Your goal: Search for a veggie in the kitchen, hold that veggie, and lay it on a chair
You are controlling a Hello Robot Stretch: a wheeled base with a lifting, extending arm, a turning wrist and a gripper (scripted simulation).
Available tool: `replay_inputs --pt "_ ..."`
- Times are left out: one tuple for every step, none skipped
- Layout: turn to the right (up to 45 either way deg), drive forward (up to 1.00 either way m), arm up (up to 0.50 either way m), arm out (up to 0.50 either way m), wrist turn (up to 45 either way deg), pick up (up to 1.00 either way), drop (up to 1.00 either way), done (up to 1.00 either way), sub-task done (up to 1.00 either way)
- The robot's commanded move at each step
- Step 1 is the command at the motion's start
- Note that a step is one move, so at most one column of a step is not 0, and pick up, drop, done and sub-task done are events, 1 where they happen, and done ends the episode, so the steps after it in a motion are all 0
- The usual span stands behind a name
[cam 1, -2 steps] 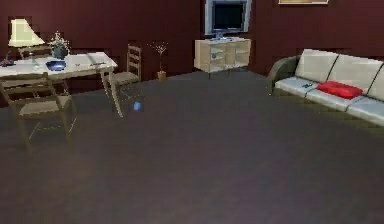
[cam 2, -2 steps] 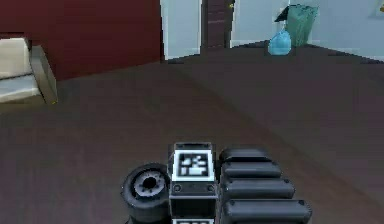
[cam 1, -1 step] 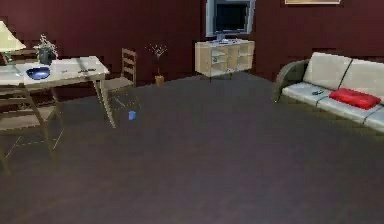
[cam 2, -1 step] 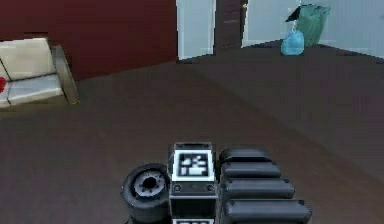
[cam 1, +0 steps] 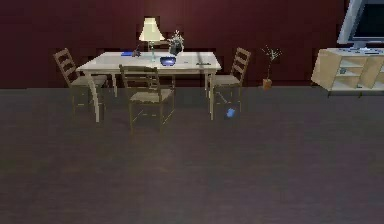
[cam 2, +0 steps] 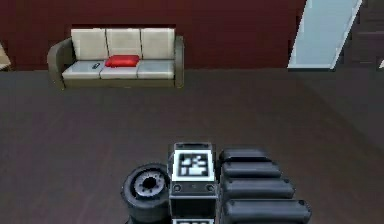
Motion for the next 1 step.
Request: replay_inputs --pt "0.0 1.00 0.00 0.00 0.0 0.00 0.00 0.00 0.00"
